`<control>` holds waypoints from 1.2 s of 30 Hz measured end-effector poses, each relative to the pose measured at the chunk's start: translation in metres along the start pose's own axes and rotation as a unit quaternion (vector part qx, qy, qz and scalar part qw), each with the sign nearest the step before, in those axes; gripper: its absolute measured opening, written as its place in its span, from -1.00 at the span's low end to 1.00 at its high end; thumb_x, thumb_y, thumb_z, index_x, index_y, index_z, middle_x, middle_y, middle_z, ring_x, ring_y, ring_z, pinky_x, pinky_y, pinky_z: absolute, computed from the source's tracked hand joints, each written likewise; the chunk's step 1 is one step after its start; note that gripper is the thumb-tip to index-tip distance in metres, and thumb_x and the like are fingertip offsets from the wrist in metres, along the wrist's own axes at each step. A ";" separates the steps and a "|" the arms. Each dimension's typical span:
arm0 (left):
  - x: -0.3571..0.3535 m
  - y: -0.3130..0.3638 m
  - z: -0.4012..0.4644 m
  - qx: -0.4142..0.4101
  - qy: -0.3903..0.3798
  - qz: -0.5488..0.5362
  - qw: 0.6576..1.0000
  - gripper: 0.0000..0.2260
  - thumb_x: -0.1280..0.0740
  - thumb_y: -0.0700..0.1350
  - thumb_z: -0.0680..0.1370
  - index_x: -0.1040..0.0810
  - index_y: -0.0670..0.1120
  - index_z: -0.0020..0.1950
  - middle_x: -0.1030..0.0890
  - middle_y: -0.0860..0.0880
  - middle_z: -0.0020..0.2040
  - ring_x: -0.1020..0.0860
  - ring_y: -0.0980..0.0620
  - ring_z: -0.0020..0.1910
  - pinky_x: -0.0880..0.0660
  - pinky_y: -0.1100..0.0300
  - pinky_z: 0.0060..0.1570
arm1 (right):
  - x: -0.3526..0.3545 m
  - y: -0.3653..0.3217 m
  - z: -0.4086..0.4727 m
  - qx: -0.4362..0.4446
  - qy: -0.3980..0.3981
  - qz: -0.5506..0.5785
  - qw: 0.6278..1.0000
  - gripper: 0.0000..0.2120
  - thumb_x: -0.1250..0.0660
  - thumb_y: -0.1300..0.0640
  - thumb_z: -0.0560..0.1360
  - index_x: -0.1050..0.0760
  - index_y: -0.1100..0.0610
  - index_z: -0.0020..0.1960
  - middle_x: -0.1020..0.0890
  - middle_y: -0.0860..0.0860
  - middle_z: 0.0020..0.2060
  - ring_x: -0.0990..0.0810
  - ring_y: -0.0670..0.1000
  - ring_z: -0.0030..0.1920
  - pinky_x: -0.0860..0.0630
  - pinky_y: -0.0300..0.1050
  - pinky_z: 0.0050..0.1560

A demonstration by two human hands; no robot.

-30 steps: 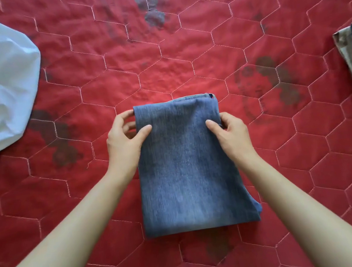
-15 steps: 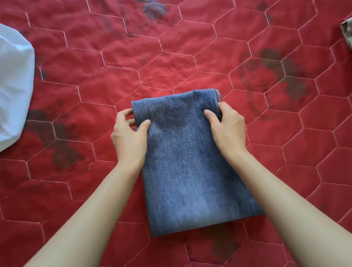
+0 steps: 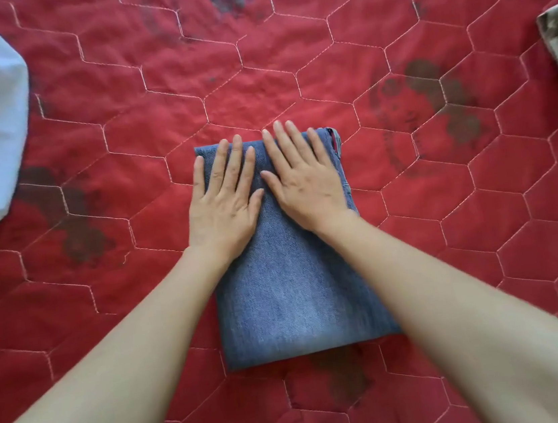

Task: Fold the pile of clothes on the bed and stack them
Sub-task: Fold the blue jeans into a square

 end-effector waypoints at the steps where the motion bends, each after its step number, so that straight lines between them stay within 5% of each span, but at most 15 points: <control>1: -0.006 -0.005 -0.003 0.007 -0.003 0.001 1.000 -0.46 0.05 0.08 0.65 0.02 -0.11 0.58 0.05 -0.08 0.59 0.09 -0.06 0.56 0.19 -0.10 0.50 | -0.002 0.016 -0.001 -0.017 0.003 -0.015 1.000 -0.44 0.09 -0.13 0.64 -0.03 0.08 0.57 -0.11 0.06 0.55 -0.01 0.06 0.56 0.20 0.13 0.51; 7: -0.012 -0.003 -0.037 0.079 -0.010 -0.024 0.997 -0.43 0.12 0.11 0.64 0.05 -0.16 0.58 0.08 -0.08 0.60 0.16 -0.05 0.56 0.28 -0.08 0.47 | 0.003 0.103 -0.042 -0.257 -0.018 0.012 0.966 -0.42 0.13 -0.15 0.65 0.06 0.09 0.58 0.00 0.11 0.57 0.08 0.08 0.56 0.15 0.26 0.50; 12: -0.019 0.050 -0.112 0.031 -0.023 -0.036 0.999 -0.46 0.06 0.07 0.63 -0.12 -0.15 0.56 -0.09 -0.12 0.58 -0.04 -0.11 0.56 0.05 -0.16 0.49 | 0.024 0.018 -0.093 -0.163 0.082 0.044 0.982 -0.49 0.01 -0.01 0.63 -0.16 0.14 0.54 -0.17 0.15 0.53 -0.10 0.12 0.54 -0.01 0.24 0.50; 15: -0.031 0.055 -0.154 0.015 -0.033 -0.026 0.999 -0.49 0.01 0.04 0.63 -0.17 -0.13 0.56 -0.13 -0.12 0.57 -0.07 -0.11 0.55 -0.05 -0.17 0.48 | -0.012 -0.033 -0.135 -0.089 0.000 0.051 0.995 -0.50 0.01 -0.02 0.64 -0.16 0.08 0.55 -0.15 0.12 0.54 -0.08 0.10 0.55 0.00 0.22 0.51; 20: -0.039 0.045 -0.184 -0.017 -0.049 -0.020 0.998 -0.49 0.01 0.06 0.64 -0.15 -0.08 0.56 -0.08 -0.10 0.58 -0.03 -0.10 0.56 -0.04 -0.18 0.47 | -0.034 0.006 -0.214 -0.177 -0.008 0.017 0.984 -0.49 -0.05 -0.02 0.62 -0.15 0.05 0.55 -0.14 0.03 0.54 -0.08 0.06 0.55 -0.08 0.20 0.50; 26: -0.015 0.045 -0.108 -0.144 -0.023 0.041 0.989 -0.52 0.00 0.07 0.64 -0.25 -0.04 0.53 -0.21 -0.15 0.54 -0.17 -0.22 0.52 0.06 -0.28 0.43 | -0.035 0.016 -0.253 -0.195 -0.023 -0.012 0.980 -0.50 0.00 -0.02 0.64 -0.15 0.07 0.55 -0.12 0.10 0.55 -0.07 0.12 0.55 -0.07 0.24 0.49; 31: 0.009 0.025 0.027 -0.181 -0.010 0.087 0.980 -0.50 0.02 0.11 0.64 -0.10 0.02 0.57 -0.08 -0.19 0.57 -0.03 -0.29 0.53 0.15 -0.34 0.41 | -0.030 0.012 -0.249 -0.218 -0.006 -0.014 0.976 -0.51 -0.02 -0.02 0.63 -0.22 0.09 0.53 -0.19 0.12 0.53 -0.14 0.16 0.53 -0.11 0.26 0.48; 33: 0.008 0.022 0.061 -0.199 -0.056 0.097 0.974 -0.47 0.06 0.17 0.62 0.02 0.11 0.58 -0.17 -0.20 0.54 -0.15 -0.27 0.49 -0.04 -0.28 0.41 | -0.029 0.012 -0.247 -0.229 -0.001 -0.010 0.973 -0.51 0.00 -0.02 0.63 -0.23 0.08 0.53 -0.20 0.12 0.52 -0.14 0.15 0.53 -0.10 0.28 0.47; 36: 0.006 0.018 0.075 -0.214 -0.109 0.062 0.969 -0.44 0.05 0.24 0.58 0.09 0.20 0.56 -0.37 -0.15 0.37 -0.38 -0.24 0.26 -0.43 -0.11 0.13 | -0.028 0.011 -0.246 -0.245 0.005 -0.012 0.969 -0.51 0.01 -0.02 0.63 -0.22 0.07 0.53 -0.18 0.12 0.53 -0.11 0.13 0.54 -0.10 0.29 0.47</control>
Point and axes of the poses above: each hand's wrist, its own z-axis towards the middle knuckle, its own x-axis out of the back of the hand, y = z × x, the point moved 9 cm from there along z, towards the middle knuckle
